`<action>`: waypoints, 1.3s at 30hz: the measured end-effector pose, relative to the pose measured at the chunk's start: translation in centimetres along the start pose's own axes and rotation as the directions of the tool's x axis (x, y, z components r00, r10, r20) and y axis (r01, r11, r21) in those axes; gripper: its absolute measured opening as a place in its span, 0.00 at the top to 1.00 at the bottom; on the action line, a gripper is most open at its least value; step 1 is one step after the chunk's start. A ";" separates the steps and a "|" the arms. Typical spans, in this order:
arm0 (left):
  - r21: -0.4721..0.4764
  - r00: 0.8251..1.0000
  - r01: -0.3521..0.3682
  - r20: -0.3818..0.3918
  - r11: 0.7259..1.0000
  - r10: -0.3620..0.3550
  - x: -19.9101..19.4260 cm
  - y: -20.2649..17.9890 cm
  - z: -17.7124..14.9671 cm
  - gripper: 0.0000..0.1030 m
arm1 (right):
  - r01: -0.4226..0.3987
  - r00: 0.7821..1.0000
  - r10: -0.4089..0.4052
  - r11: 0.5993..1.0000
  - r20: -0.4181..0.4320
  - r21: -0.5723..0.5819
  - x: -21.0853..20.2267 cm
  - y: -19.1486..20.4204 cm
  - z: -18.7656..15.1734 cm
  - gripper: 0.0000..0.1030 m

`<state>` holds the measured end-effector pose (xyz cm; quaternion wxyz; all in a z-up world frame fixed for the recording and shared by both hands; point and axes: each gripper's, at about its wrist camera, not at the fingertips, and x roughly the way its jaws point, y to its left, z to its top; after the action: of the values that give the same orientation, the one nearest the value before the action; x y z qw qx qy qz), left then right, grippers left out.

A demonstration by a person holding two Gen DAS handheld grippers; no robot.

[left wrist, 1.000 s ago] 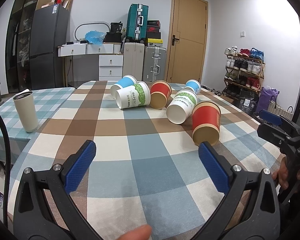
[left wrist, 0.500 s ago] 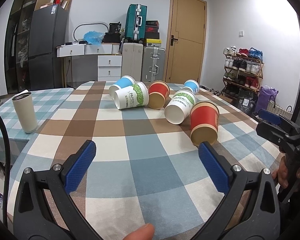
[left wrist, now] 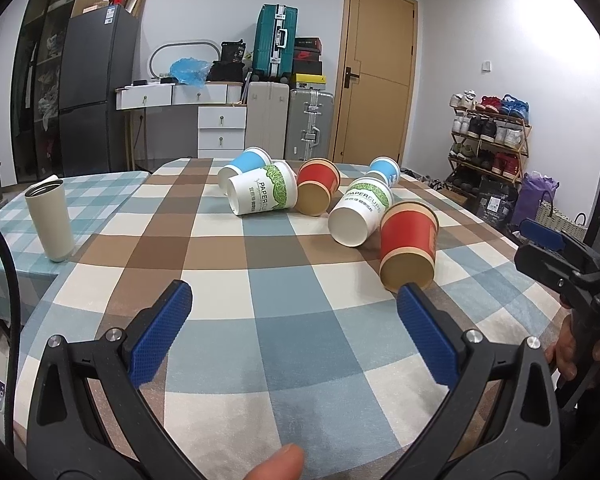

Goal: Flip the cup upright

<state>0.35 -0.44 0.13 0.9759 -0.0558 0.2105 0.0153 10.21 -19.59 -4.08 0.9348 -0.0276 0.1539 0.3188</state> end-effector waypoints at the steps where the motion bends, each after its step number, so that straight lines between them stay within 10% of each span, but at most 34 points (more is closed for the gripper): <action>1: 0.000 1.000 0.001 0.000 1.000 -0.001 0.0 0.0 0.0 0.01 | 0.002 1.000 -0.002 1.000 -0.002 0.002 0.1 -0.4 -0.1 0.00; 39: 0.079 0.992 0.078 -0.106 0.994 -0.070 4.2 -5.5 3.0 0.01 | 0.056 0.995 -0.050 0.997 -0.092 0.060 0.7 -3.6 0.8 0.00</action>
<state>5.67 -5.51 1.68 0.9651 -0.0238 0.2587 -0.0326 13.07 -21.92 -3.70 0.9355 -0.0168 0.2051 0.2874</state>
